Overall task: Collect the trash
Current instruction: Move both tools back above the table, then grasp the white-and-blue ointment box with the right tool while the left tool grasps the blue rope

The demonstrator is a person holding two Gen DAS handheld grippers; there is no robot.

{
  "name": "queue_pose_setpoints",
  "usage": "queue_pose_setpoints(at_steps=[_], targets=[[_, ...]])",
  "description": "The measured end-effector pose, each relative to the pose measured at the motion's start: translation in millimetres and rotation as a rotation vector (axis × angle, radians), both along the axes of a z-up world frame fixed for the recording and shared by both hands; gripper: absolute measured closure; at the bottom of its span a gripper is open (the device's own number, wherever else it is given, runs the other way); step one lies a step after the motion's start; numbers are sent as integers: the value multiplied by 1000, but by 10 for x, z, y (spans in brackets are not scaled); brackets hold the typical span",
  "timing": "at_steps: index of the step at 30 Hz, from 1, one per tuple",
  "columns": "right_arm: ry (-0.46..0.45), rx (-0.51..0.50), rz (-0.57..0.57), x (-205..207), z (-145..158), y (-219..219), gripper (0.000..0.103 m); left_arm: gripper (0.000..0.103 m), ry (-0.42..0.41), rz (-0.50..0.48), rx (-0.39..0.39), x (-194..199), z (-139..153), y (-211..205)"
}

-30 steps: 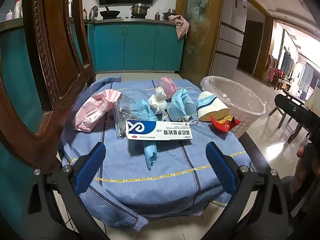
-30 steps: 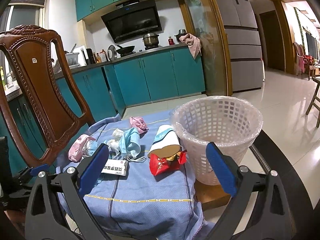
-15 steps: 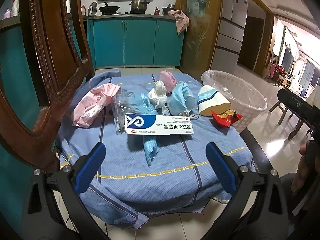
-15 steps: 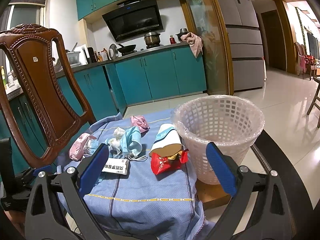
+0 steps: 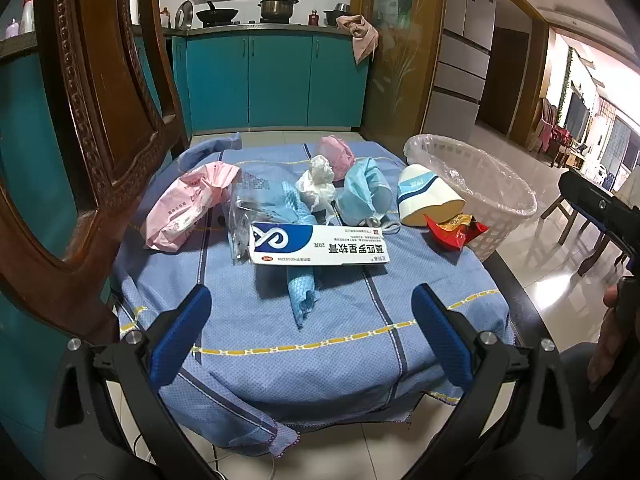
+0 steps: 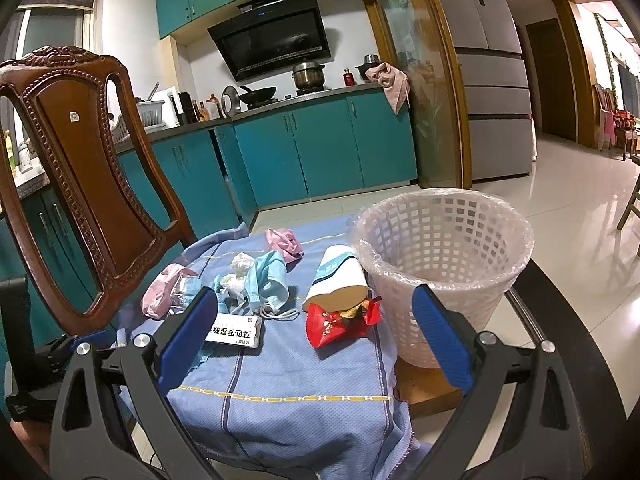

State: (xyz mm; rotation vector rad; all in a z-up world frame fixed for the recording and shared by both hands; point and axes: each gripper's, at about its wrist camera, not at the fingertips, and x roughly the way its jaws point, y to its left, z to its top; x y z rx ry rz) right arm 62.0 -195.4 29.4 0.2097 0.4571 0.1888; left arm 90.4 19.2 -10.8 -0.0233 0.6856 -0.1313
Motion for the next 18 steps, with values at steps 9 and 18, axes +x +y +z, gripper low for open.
queue_pose_setpoints(at_steps=[9,18], targets=[[-15,-473,528,511,32,850,8,3,-10,114,-82,44,49,294],[156,-788,1038,1180,-373,1733,27,3,-1,161,-112,73,44,541]])
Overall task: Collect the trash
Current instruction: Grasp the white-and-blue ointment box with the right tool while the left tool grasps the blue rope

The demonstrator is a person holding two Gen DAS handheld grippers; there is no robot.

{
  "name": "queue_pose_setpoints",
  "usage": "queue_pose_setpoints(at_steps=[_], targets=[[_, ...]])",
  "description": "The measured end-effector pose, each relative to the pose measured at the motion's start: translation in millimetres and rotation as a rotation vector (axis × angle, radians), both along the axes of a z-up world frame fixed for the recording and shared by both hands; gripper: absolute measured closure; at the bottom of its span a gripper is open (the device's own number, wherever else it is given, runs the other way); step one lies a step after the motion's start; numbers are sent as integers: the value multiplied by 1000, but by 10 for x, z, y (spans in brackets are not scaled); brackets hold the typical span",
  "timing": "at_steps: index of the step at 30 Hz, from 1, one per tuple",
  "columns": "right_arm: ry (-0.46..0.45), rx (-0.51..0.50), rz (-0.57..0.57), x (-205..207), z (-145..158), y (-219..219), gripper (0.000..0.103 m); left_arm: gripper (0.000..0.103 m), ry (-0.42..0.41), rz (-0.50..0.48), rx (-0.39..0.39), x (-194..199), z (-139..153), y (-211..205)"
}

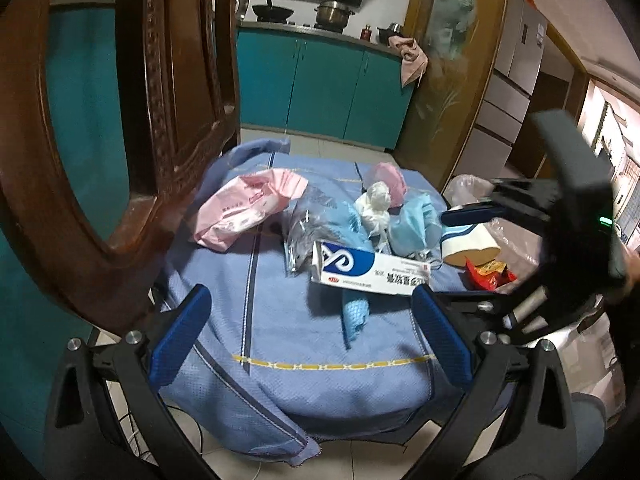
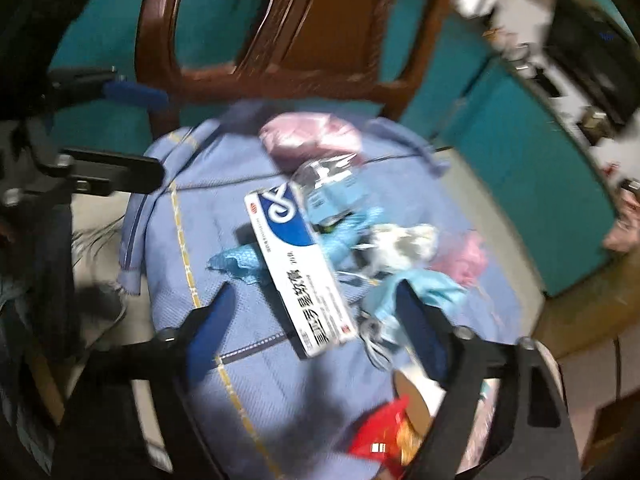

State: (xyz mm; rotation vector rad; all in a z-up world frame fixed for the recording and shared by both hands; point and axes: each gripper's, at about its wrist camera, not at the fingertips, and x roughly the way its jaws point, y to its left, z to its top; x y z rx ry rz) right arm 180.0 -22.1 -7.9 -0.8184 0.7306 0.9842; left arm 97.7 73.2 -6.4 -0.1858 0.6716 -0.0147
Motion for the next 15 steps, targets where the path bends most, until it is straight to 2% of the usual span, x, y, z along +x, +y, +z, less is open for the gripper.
queue_pose_setpoints(at_steps=[4,6,7,8,10,15], targets=[[48,-114,92,108,-282,221,31,3,22,-24,14,16,-36,-20],[45,-152,101,185,-380,277,40,3,32,-34,22,23,-52,-41],[56,-162,97,236,-415,306,48,3,36,-38,25,30,-62,-51],[77,-166,93,273,-442,311,55,3,39,-41,27,36,-69,-58],[105,-170,80,325,-484,325,62,3,46,-46,31,46,-82,-77],[146,-82,34,265,-345,180,63,3,68,-61,40,100,-135,-131]])
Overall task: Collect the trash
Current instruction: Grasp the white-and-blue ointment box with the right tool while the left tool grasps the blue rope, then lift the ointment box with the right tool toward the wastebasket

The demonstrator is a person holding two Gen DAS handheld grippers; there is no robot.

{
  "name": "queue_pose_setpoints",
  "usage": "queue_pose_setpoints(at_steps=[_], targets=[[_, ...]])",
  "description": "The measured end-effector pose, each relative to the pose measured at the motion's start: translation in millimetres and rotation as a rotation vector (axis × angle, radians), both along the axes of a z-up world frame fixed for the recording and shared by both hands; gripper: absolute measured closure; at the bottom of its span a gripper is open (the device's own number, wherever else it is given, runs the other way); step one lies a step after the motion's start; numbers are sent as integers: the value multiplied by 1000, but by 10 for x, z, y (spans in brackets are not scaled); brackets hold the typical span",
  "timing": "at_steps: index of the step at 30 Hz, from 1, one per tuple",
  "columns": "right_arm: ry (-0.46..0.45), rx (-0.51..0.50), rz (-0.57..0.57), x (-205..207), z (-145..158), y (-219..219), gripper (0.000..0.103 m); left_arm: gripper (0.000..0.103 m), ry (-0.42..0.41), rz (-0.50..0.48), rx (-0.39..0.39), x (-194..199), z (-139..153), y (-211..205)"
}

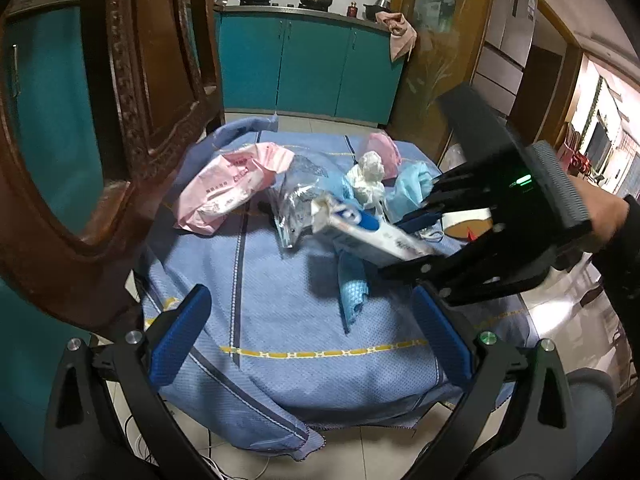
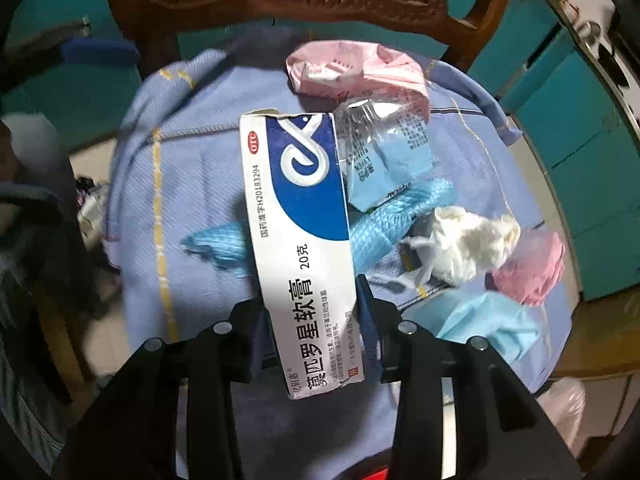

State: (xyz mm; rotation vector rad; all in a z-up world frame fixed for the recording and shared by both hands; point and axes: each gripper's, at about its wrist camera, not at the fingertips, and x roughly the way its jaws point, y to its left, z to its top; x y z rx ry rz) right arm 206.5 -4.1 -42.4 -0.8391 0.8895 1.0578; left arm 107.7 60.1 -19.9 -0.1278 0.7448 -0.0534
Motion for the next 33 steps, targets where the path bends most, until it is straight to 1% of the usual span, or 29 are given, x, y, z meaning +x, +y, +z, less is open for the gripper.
queue_pose_setpoints(at_steps=[1,2,4,6,8,9,10,12,13,14,15,16,17,18,19,20,21,22,23,24,25,27,28,29,30,31,32,33], targets=[[2,20,-20,-31,62,-70,63,3,6,-4,3,10,-10,-21],[9,58,-47,-99,159,-166,63,3,10,-7,5,17,-18,-37],[-10,146,-110,-217,346,-359,63,3,24,-24,9,59,-49,-83],[-19,263,-237,-288,538,-617,63,3,47,-60,22,111,-90,-172],[-46,377,-356,-360,685,-869,63,3,64,-98,50,182,-129,-285],[-58,437,-426,-395,748,-989,63,3,70,-117,68,224,-139,-345],[-65,513,-520,-457,810,-1154,63,3,74,-134,85,285,-149,-408],[-67,648,-671,-568,866,-1387,63,4,83,-154,90,387,-175,-469],[-59,749,-770,-658,852,-1549,63,7,95,-155,89,472,-200,-492],[-52,797,-810,-715,819,-1630,63,11,102,-149,88,544,-223,-501],[-54,844,-856,-792,766,-1709,63,19,110,-144,85,616,-240,-508],[-74,849,-876,-846,735,-1707,63,26,128,-140,79,714,-273,-508],[-103,841,-885,-895,721,-1709,63,29,145,-142,73,786,-307,-519],[-119,839,-883,-923,722,-1704,63,37,167,-141,74,858,-350,-512],[-146,842,-881,-967,738,-1708,63,47,200,-137,87,930,-422,-510],[-161,858,-884,-992,759,-1718,63,53,225,-136,90,971,-485,-495],[-155,874,-877,-981,769,-1713,63,72,248,-136,78,1002,-531,-485],[-156,884,-876,-980,771,-1728,63,90,248,-125,71,1001,-518,-490],[-165,886,-880,-985,773,-1755,63,98,238,-125,65,983,-477,-487],[-164,882,-879,-986,766,-1791,63,98,220,-130,50,951,-413,-487],[-161,877,-882,-967,749,-1772,63,98,180,-138,44,876,-302,-495],[-163,881,-896,-984,739,-1799,63,98,71,-173,53,625,-41,-520],[-168,886,-899,-1009,747,-1805,63,98,25,-186,39,511,59,-517],[-184,885,-904,-1038,760,-1812,63,98,-43,-206,16,340,195,-519],[-197,880,-907,-1060,777,-1828,63,98,-80,-215,6,247,274,-505],[-197,877,-906,-1078,778,-1823,63,98,-160,-217,-7,58,425,-466],[-193,876,-911,-1093,773,-1819,63,98,-219,-216,-18,-76,526,-434],[-190,872,-917,-1101,757,-1816,63,98,-252,-216,-24,-158,585,-415]])
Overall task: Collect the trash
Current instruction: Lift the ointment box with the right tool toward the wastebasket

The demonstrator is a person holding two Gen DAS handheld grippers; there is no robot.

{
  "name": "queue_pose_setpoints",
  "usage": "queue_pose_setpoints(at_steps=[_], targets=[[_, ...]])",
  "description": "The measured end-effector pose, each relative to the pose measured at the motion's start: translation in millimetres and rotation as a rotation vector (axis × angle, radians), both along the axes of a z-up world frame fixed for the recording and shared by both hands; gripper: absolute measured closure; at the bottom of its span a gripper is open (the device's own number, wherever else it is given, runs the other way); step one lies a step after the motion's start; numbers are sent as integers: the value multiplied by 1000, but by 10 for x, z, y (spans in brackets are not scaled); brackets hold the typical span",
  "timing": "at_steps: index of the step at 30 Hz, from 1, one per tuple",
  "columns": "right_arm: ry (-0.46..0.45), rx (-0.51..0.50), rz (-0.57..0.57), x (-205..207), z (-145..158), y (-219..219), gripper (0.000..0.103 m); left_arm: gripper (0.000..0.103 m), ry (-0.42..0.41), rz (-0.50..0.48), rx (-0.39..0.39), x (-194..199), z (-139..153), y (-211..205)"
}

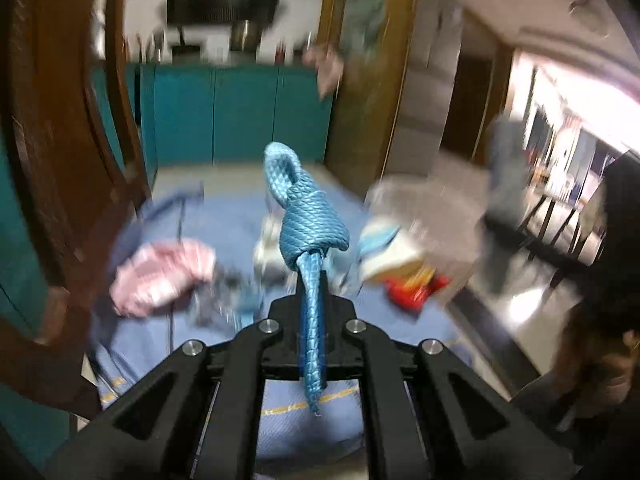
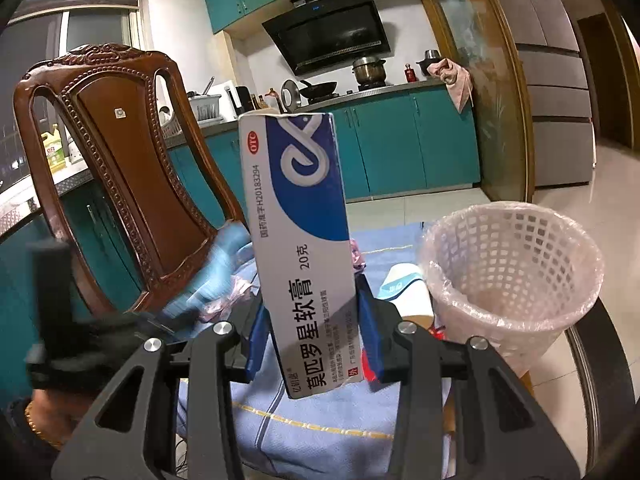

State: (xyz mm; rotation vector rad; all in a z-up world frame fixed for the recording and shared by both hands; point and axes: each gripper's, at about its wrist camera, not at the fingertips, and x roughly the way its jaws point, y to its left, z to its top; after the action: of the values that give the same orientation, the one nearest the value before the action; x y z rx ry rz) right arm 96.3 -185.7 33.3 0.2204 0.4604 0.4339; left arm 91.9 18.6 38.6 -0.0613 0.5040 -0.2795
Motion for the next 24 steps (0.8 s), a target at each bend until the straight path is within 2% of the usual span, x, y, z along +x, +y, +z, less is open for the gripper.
queue_pose_setpoints(at_steps=[1,3,8,24], targets=[[7,-4,3,-20,-11,23,63,98,-41,6,-11,-107,64,36],[13,-23,4,-59,-25,81,63,98,-67,39,-38,-230,86,114],[31,-52,2,-87,-68,170,63,98,-11,103,-34,-141,-19,216],[61,-80,8,-40,-100,197,63,98,32,108,-25,-140,-56,211]])
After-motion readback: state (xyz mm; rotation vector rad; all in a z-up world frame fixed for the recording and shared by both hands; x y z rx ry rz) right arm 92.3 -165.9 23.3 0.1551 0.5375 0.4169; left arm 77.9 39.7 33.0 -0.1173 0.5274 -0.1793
